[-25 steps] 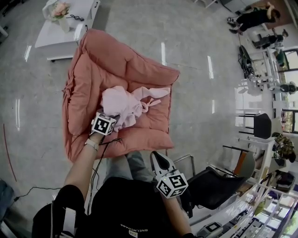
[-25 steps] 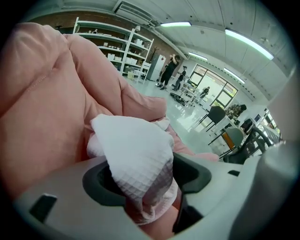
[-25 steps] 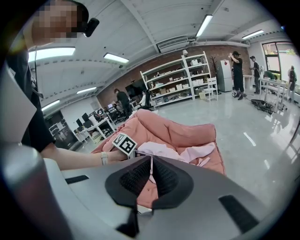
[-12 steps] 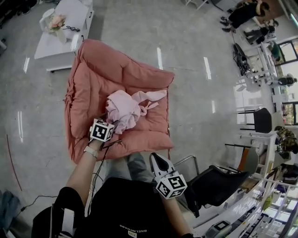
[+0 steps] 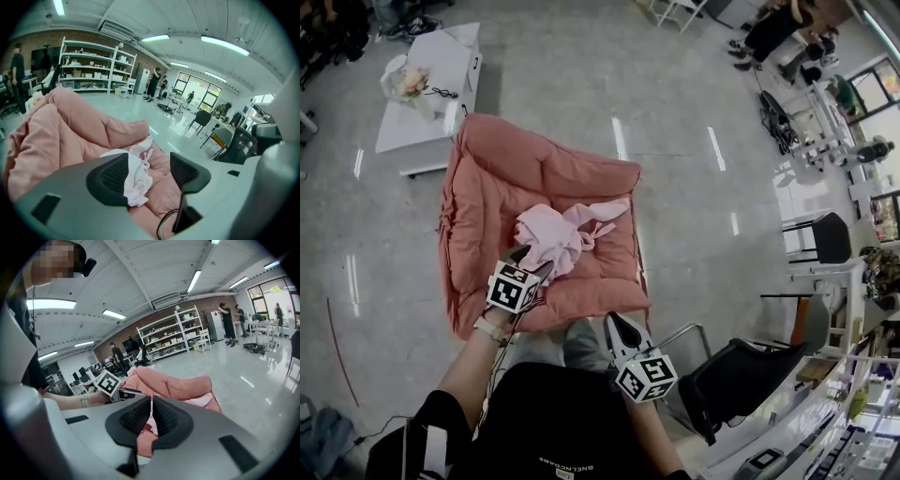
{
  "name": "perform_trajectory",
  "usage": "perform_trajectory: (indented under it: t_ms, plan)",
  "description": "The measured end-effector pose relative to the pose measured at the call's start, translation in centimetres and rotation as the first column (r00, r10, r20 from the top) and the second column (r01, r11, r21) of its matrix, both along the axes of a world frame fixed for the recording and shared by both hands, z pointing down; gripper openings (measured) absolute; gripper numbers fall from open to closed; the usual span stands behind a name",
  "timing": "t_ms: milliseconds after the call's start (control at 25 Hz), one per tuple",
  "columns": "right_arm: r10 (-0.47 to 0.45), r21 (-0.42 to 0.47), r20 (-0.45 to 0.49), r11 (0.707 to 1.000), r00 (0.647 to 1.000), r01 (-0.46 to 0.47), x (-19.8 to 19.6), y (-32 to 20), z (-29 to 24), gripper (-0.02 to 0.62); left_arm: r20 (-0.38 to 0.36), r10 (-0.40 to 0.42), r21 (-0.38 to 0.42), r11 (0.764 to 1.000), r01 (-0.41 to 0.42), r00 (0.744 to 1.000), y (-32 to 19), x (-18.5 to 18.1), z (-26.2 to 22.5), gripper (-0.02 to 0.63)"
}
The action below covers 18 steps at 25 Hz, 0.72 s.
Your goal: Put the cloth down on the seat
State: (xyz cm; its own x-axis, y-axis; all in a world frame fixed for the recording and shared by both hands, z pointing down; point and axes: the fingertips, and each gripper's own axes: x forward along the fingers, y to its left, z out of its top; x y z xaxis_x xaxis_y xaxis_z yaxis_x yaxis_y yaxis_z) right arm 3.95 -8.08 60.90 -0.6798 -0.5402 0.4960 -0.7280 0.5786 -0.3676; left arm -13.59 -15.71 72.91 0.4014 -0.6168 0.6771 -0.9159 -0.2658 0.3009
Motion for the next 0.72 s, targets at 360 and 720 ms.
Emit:
perform_trajectory:
  t_ms: [360, 720]
  plan:
    - [0.013, 0.054, 0.095, 0.998, 0.995, -0.018, 0.1, -3.2, -4.9, 0.034, -0.048, -0.031, 0.208, 0.977, 0.041, 0.998, -1.1, 1.6, -11.8, 0.083]
    - [-0.039, 0.096, 0.194, 0.995, 0.98, 0.021, -1.3, -5.9, -9.0, 0.034, -0.135, -0.077, 0.351, 0.929, 0.12, 0.988, -0.2, 1.8, -20.7, 0.015]
